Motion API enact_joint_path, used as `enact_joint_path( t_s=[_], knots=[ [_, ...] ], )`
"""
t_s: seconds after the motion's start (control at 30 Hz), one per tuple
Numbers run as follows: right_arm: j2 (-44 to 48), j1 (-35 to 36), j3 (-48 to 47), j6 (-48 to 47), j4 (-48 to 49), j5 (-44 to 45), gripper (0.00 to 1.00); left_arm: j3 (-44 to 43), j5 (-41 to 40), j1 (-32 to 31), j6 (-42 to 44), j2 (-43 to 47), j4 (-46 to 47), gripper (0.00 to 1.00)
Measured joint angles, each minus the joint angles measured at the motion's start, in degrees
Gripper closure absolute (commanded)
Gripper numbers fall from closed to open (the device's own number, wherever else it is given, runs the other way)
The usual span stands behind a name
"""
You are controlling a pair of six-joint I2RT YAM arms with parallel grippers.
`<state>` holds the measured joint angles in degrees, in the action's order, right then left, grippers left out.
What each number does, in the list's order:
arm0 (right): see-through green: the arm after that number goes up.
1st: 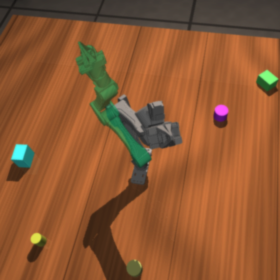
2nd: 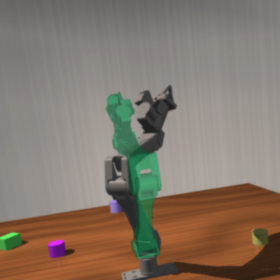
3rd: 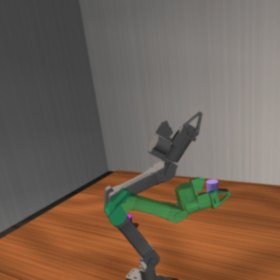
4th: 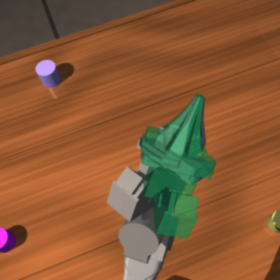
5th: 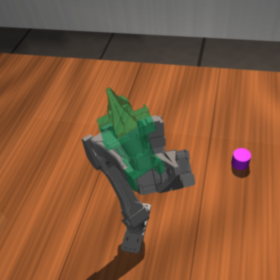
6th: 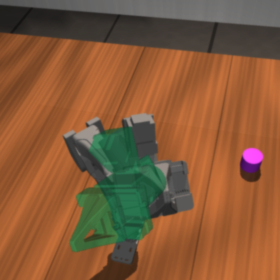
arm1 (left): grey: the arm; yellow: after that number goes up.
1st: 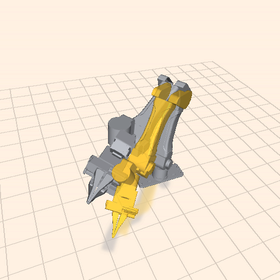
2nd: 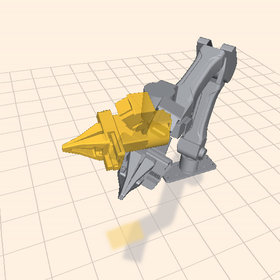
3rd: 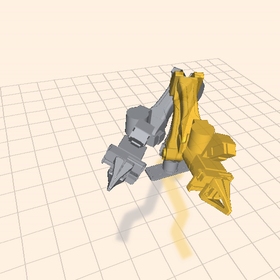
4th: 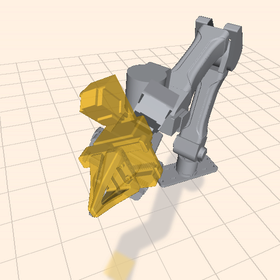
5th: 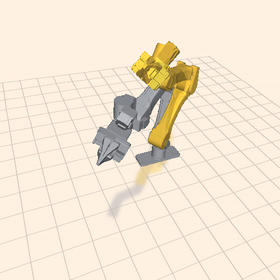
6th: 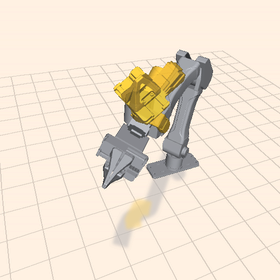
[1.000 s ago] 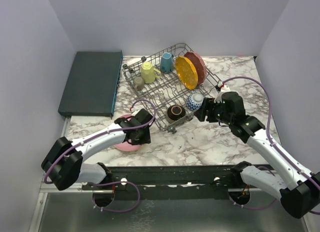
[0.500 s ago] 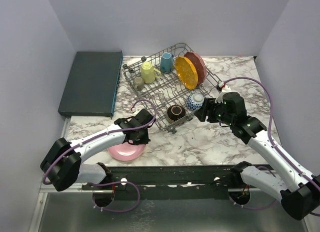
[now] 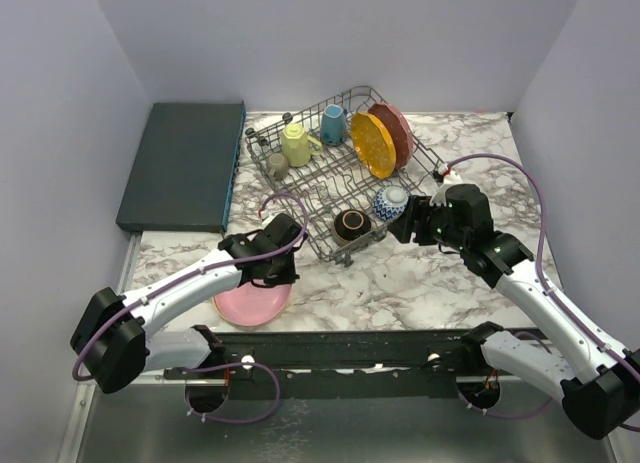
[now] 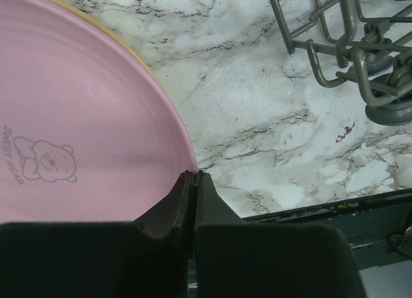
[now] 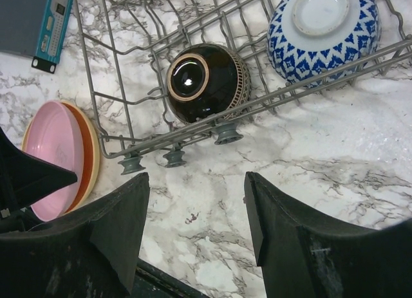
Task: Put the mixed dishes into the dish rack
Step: Pick up the plate at the center of the board.
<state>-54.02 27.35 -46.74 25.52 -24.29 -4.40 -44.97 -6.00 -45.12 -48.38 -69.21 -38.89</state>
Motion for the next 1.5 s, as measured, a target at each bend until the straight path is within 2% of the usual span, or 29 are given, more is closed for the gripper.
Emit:
enact_joint_path(
  t_s=[0.37,0.73,1.07,1.5],
  knots=[
    [-1.2,0.0,0.0,0.5,0.4,-5.4,0.33,-4.5,3.0,0.0,3.3,5.2,-4.1,1.00],
    [-7.6,0.2,-0.9,0.7,1.6,-16.2,0.35,-10.4,9.1,-0.4,10.3,9.7,-10.2,1.00],
    [-15.7,6.8,-6.7,3.6,4.9,-20.0,0.34,-11.6,11.0,-0.8,15.7,11.4,-14.4,1.00],
    [-28.7,14.6,-13.1,11.4,11.1,-22.8,0.33,-11.6,13.0,-1.2,16.6,12.9,-14.8,1.00]
  ],
)
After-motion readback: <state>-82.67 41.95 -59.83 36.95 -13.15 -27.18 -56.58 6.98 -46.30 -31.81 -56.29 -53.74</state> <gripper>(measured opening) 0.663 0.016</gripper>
